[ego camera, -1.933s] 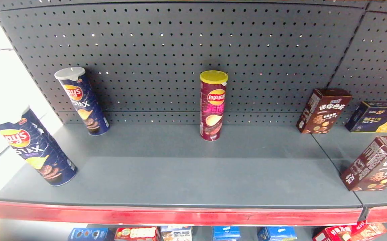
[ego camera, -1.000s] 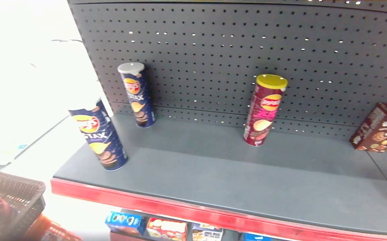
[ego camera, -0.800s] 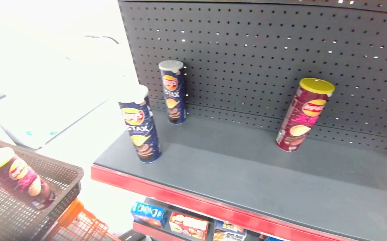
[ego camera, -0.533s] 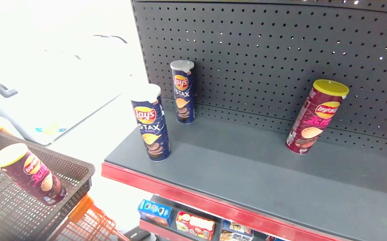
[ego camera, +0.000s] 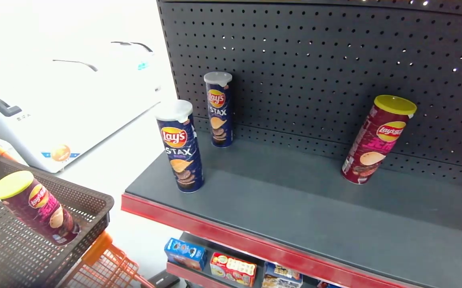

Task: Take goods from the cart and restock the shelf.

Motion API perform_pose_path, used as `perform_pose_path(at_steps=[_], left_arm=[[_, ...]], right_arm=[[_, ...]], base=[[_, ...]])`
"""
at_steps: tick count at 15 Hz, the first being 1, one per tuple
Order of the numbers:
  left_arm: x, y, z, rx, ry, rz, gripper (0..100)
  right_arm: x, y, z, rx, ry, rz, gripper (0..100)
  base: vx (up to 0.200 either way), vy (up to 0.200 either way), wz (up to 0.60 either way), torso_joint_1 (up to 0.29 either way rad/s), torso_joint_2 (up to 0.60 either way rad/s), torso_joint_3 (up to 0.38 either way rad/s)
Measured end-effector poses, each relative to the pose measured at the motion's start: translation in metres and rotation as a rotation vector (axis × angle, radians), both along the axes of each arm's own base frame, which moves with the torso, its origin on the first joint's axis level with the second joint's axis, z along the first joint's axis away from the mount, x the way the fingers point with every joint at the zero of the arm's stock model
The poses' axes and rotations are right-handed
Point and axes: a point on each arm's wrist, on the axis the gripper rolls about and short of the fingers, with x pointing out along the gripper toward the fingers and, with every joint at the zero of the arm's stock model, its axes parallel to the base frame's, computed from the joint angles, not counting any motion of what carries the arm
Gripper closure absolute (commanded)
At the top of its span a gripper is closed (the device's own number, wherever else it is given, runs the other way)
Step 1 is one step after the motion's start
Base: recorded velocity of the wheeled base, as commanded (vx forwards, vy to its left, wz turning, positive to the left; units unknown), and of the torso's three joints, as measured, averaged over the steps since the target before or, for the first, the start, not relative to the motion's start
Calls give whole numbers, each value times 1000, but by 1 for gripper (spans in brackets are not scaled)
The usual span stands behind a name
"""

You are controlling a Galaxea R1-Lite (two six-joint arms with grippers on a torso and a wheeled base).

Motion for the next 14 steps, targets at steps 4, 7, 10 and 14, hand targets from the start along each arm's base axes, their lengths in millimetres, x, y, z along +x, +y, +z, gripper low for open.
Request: perform_pose_path(at_steps=[4, 7, 10, 14], left_arm=[[0, 0, 0, -1, 0, 1, 0], [0, 0, 0, -4, 0, 8, 0], [0, 1, 7, -13, 7, 69, 0], [19, 0, 45, -50, 130, 184, 0]], right_arm=[[0, 0, 0, 0, 0, 0, 0], [0, 0, 0, 0, 0, 0, 0], [0, 0, 0, 0, 0, -1, 0], [0, 0, 0, 0, 0, 0, 0]], base=[[0, 0, 0, 0, 0, 0], [0, 0, 0, 0, 0, 0], [0, 0, 0, 0, 0, 0], [0, 0, 0, 0, 0, 0]])
